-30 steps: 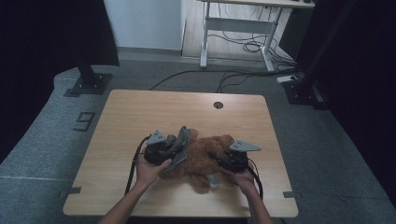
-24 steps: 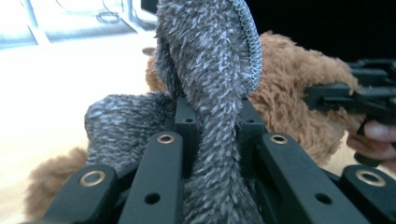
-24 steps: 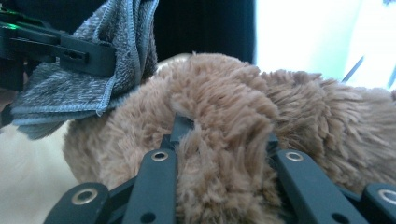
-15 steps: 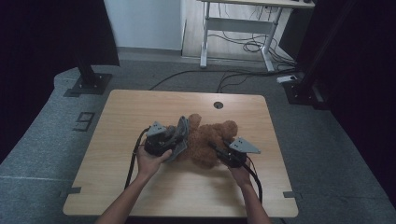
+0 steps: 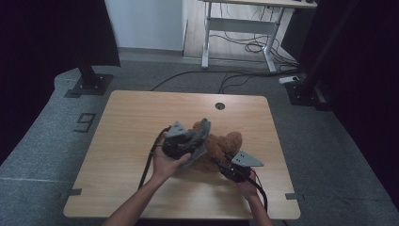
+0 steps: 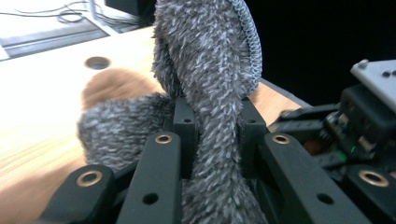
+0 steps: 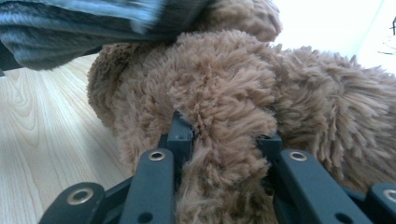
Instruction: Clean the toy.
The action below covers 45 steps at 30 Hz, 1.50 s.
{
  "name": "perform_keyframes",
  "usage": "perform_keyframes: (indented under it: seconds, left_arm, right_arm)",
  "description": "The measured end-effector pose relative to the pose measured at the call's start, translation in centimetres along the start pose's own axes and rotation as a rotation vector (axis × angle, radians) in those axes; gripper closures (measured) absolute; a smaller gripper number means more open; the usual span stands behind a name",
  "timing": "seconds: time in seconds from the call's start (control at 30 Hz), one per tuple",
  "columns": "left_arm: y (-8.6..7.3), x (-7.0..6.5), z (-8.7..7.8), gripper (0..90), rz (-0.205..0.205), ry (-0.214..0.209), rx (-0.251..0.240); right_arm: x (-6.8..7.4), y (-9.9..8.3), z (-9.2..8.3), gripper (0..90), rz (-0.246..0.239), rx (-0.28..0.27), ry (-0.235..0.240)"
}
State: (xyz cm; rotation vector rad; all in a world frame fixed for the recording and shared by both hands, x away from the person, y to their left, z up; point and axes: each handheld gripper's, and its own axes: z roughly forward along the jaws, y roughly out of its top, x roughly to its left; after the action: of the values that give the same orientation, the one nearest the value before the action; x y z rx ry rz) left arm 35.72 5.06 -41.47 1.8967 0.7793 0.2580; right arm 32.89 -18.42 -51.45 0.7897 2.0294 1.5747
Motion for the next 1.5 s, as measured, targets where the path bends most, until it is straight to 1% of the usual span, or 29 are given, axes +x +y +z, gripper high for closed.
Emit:
perform_keyframes:
  seconds: [0.07,0.1,0.13,0.17,0.2,0.23,0.3,0.37,0.47,0.53,0.57,0.6,0.67,0.73,0.8,0.83,0.87,0.9,0.97,1.03,1.13,1.17,1.27,1.3,1.33,1.4,1.47,1.5]
  left_arm:
    - [0.7,-1.3,2.3,74.9,0.001,-0.022,0.030]
    - [0.9,-1.6,2.8,74.8,0.001,-0.024,0.038]
    - [1.0,-2.2,4.1,74.7,0.021,-0.015,0.059]
    - [1.0,-2.7,5.1,74.6,0.052,0.011,0.078]
    - [0.9,-3.0,5.8,74.6,0.065,0.032,0.094]
    - [0.6,-2.9,6.3,74.7,0.055,0.028,0.103]
    - [0.2,-2.7,6.4,75.2,0.041,0.020,0.107]
    - [-0.2,-2.1,5.5,75.4,0.023,0.015,0.097]
    - [-0.6,-1.1,3.6,75.4,0.020,0.041,0.071]
    - [-1.2,0.0,2.0,75.5,0.036,0.105,0.061]
    - [-1.5,0.7,1.3,75.6,0.028,0.121,0.063]
    - [-2.0,1.6,0.6,75.6,0.010,0.125,0.056]
    - [-2.7,3.2,-0.8,75.7,-0.041,0.120,0.036]
    - [-3.1,4.2,-2.2,75.6,-0.063,0.136,0.013]
    - [-3.5,5.6,-3.8,75.7,-0.083,0.167,-0.010]
    - [-3.8,6.3,-4.3,75.7,-0.102,0.176,-0.015]
    - [-4.0,6.8,-4.6,75.7,-0.125,0.170,-0.017]
    - [-4.5,7.6,-5.1,75.7,-0.160,0.154,-0.022]
    - [-5.1,8.3,-5.5,75.7,-0.182,0.155,-0.026]
    - [-5.3,8.5,-5.8,75.6,-0.185,0.162,-0.028]
    - [-5.5,8.7,-6.2,75.6,-0.169,0.193,-0.019]
    - [-5.7,8.9,-6.4,75.6,-0.169,0.202,-0.016]
    - [-6.4,9.9,-6.8,75.7,-0.184,0.231,-0.005]
    - [-6.8,10.4,-7.0,75.7,-0.198,0.245,0.002]
    - [-7.2,10.9,-7.1,75.8,-0.213,0.248,0.008]
    - [-7.7,11.5,-7.3,75.8,-0.242,0.236,0.011]
    - [-7.5,11.4,-7.5,75.9,-0.249,0.220,-0.002]
    - [-7.1,11.1,-7.6,76.0,-0.237,0.210,-0.011]
  right_arm:
    - [0.1,0.0,0.1,67.7,-0.004,-0.003,-0.011]
    - [0.1,0.0,0.1,67.6,-0.007,0.000,-0.015]
    - [0.2,0.0,0.1,67.5,-0.009,0.002,-0.017]
    - [0.3,0.0,0.1,67.5,-0.012,0.005,-0.023]
    - [0.3,0.0,0.1,67.5,-0.014,0.005,-0.026]
    - [0.4,-0.1,0.0,67.5,-0.019,0.009,-0.031]
    - [0.3,-0.3,0.0,67.7,-0.021,0.032,-0.042]
    - [0.2,-0.6,-0.1,67.8,-0.015,0.031,-0.033]
    - [0.4,-0.6,-0.1,67.9,-0.020,0.033,-0.036]
    - [0.4,-0.6,-0.2,67.9,-0.015,0.034,-0.041]
    - [0.4,-0.6,-0.2,68.0,-0.008,0.033,-0.040]
    - [0.3,-0.7,-0.3,68.0,-0.003,0.033,-0.038]
    - [0.4,-0.7,-0.2,68.0,-0.001,0.032,-0.040]
    - [0.4,-0.6,-0.2,68.0,-0.003,0.031,-0.042]
    - [0.4,-0.7,-0.2,68.0,0.000,0.032,-0.040]
    - [0.4,-0.7,-0.3,68.0,-0.001,0.030,-0.038]
    - [0.3,-0.7,-0.3,68.0,-0.002,0.029,-0.035]
    - [0.3,-0.8,-0.3,68.0,-0.002,0.029,-0.033]
    - [0.3,-0.8,-0.4,68.0,-0.002,0.029,-0.031]
    - [0.4,-0.8,-0.3,67.9,-0.004,0.028,-0.031]
    - [0.3,-0.8,-0.4,67.8,-0.003,0.030,-0.030]
    - [0.3,-0.8,-0.4,67.9,-0.001,0.030,-0.030]
    - [0.2,-0.9,-0.5,67.8,-0.001,0.030,-0.027]
    - [0.2,-0.9,-0.5,67.8,0.000,0.030,-0.027]
    - [0.2,-0.9,-0.5,67.8,0.002,0.030,-0.027]
    - [0.1,-0.9,-0.5,67.8,0.008,0.028,-0.025]
    - [0.0,-0.9,-0.5,67.8,0.013,0.026,-0.024]
    - [0.0,-0.9,-0.5,67.8,0.015,0.026,-0.023]
